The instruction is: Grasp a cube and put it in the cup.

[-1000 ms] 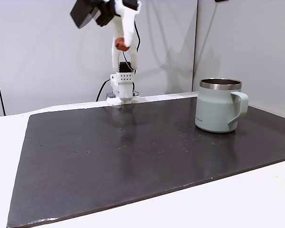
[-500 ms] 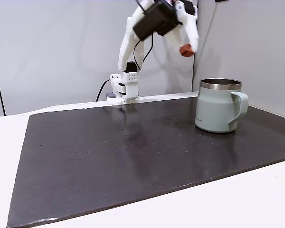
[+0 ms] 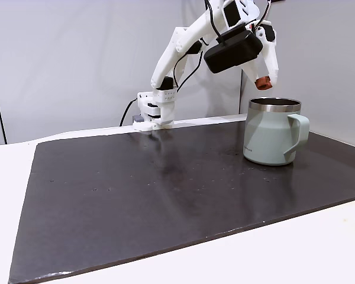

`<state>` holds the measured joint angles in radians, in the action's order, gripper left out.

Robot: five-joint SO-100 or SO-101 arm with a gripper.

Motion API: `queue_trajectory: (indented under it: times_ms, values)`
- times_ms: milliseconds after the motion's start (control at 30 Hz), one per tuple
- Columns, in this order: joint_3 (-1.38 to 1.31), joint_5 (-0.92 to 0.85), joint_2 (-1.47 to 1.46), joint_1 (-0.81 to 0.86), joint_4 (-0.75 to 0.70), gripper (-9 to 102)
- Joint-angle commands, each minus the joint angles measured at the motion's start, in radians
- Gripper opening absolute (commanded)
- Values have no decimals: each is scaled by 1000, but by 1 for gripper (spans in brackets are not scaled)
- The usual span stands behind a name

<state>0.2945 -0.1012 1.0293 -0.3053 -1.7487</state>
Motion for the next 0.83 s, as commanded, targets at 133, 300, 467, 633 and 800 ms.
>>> queue_trajectory:
  times_ms: [133, 300, 467, 633, 800]
  values:
    - [-61, 2, 6, -9, 9, 13]
    - [-64, 6, 6, -15, -9, 26]
    - [-67, 2, 12, -15, -14, 26]
    - [-67, -3, 12, -14, -20, 25]
    - [-67, -6, 12, -14, -21, 25]
